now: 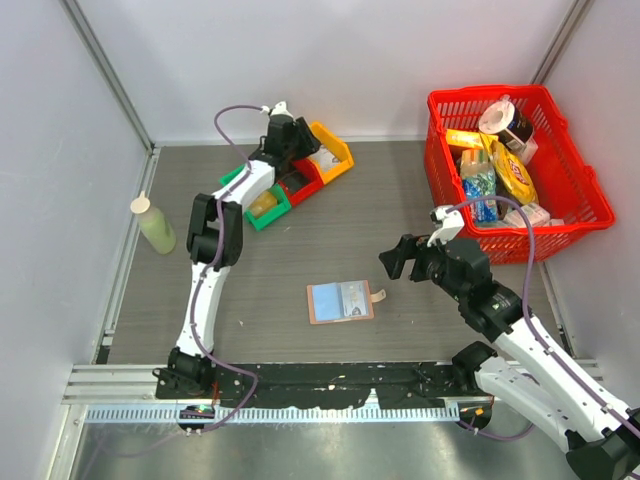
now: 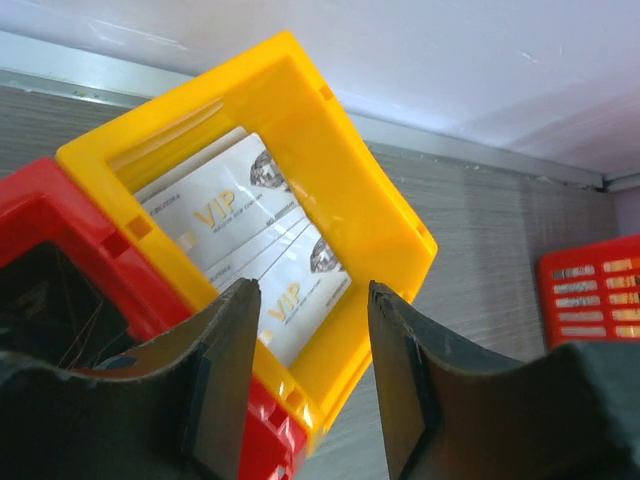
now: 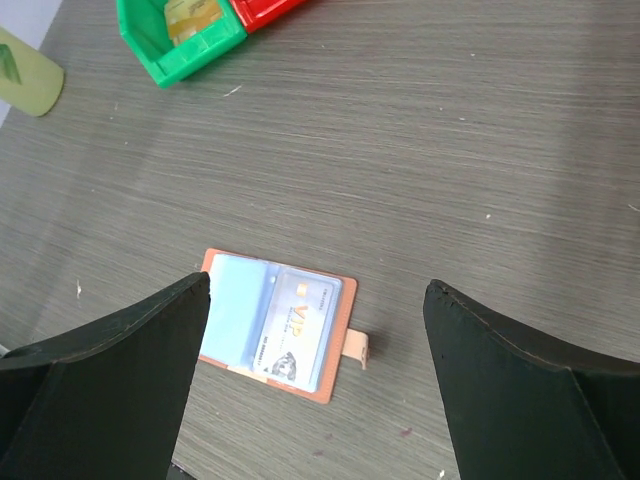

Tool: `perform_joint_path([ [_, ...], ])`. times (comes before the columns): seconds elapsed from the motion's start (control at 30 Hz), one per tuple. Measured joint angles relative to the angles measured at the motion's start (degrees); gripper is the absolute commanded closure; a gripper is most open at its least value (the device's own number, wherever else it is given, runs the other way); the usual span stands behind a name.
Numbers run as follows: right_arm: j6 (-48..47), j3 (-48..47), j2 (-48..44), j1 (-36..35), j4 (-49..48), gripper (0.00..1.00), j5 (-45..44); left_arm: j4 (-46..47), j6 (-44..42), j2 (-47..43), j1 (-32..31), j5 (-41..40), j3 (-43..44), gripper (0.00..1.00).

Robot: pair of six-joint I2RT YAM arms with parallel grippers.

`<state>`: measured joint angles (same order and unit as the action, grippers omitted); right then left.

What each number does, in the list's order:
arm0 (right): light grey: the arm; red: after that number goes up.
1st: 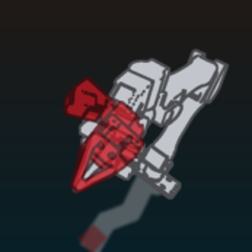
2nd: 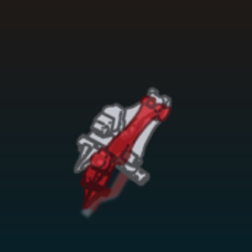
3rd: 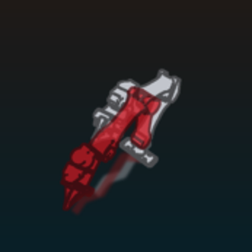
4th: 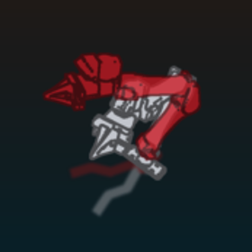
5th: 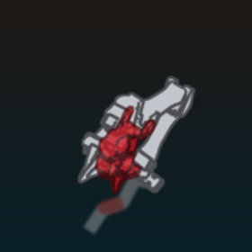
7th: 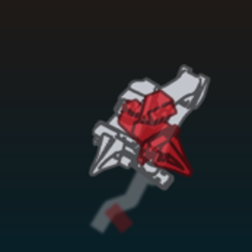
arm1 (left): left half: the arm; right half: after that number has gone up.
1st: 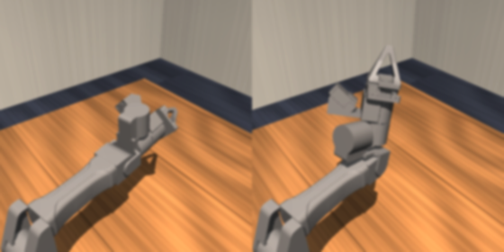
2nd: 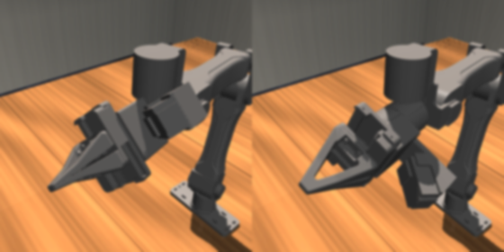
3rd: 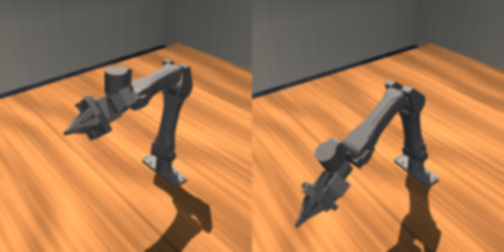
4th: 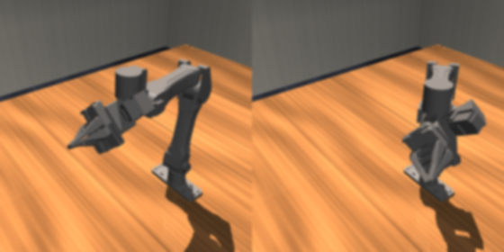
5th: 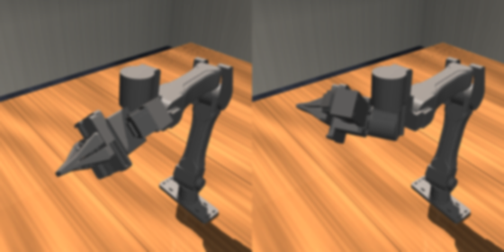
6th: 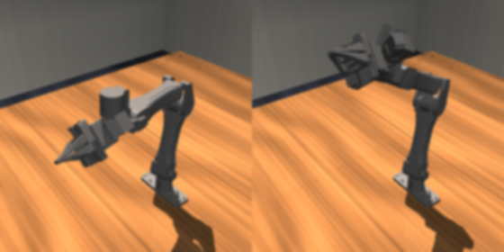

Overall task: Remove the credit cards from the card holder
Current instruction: Place the credit card in the storage box, then remove the credit card from the card holder.

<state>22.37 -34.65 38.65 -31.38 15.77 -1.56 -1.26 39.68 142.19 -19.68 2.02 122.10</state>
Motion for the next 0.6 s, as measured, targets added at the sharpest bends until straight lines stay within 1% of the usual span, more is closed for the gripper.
perform_joint_path([
  [0.07, -0.22, -0.57, 0.02, 0.0, 1.49, 0.09, -0.46, -0.13, -0.98, -2.29, 0.0, -0.04, -2.73, 0.46],
  [0.17, -0.63, -1.55, 0.13, 0.0, 3.04, 0.13, -0.7, -1.33, -2.03, -8.33, -0.02, -0.02, -8.59, 0.43],
  [0.27, -0.96, -2.64, 0.98, 0.0, 3.98, 0.17, -0.39, -1.95, -3.48, -16.87, -0.42, 0.13, -15.93, 0.41],
  [0.37, -1.16, -3.82, 2.91, 0.0, 5.01, 0.23, 0.96, -2.25, -4.55, -27.23, -1.18, 0.5, -23.74, 0.4],
  [0.5, -1.22, -4.7, 6.45, 0.0, 5.95, 0.26, 3.72, -2.12, -5.44, -43.01, -4.79, 0.66, -36.57, 0.39],
  [0.53, -1.2, -4.92, 8.02, 0.0, 6.27, 0.29, 4.76, -1.81, -5.55, -47.3, -6.62, 0.63, -40.33, 0.39],
  [0.6, -1.14, -5.11, 10.73, -0.15, 6.54, 0.33, 6.25, -1.79, -5.55, -52.83, -9.86, 1.05, -45.62, 0.39],
])
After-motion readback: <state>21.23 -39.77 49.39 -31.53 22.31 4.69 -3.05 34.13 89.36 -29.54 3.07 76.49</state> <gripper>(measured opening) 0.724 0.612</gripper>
